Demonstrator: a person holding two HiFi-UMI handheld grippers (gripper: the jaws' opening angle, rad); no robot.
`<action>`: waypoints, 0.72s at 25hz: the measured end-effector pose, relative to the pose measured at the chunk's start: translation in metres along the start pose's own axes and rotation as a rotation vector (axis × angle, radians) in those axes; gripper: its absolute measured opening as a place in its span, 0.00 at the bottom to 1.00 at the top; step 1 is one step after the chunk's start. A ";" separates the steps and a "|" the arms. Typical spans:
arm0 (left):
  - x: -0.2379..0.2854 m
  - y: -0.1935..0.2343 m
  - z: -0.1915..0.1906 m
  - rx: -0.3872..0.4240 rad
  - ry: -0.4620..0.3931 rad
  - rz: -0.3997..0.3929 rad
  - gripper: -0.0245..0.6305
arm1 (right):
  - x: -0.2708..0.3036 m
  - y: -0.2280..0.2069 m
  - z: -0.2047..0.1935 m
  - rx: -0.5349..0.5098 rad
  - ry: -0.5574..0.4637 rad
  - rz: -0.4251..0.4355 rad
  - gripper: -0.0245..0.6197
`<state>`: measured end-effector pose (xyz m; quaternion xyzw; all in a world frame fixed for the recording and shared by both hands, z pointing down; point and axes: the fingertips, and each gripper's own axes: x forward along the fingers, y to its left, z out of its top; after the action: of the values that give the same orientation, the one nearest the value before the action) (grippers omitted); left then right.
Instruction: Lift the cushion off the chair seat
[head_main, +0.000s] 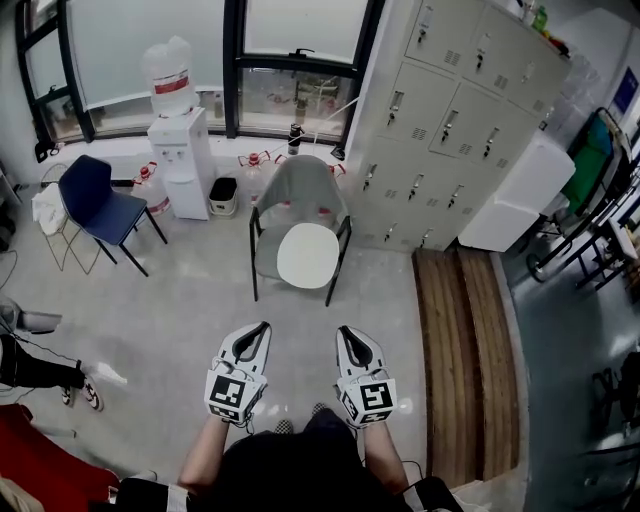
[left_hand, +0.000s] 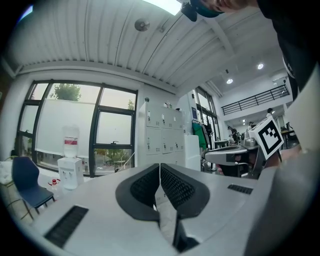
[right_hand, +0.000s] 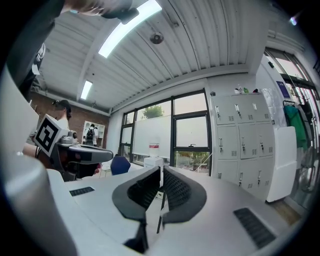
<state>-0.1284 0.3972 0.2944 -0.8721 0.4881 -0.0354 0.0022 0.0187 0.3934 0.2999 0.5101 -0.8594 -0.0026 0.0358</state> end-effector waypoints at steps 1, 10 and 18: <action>0.002 0.006 -0.001 0.000 -0.001 0.006 0.07 | 0.006 0.001 0.000 0.001 -0.001 0.004 0.10; 0.061 0.045 -0.006 0.006 0.015 0.028 0.07 | 0.077 -0.027 -0.013 0.015 0.001 0.038 0.10; 0.177 0.085 0.002 0.006 0.039 0.012 0.07 | 0.169 -0.110 -0.015 0.036 0.010 0.038 0.10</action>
<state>-0.1083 0.2023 0.2993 -0.8682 0.4932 -0.0536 -0.0045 0.0353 0.1935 0.3206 0.4942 -0.8686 0.0160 0.0313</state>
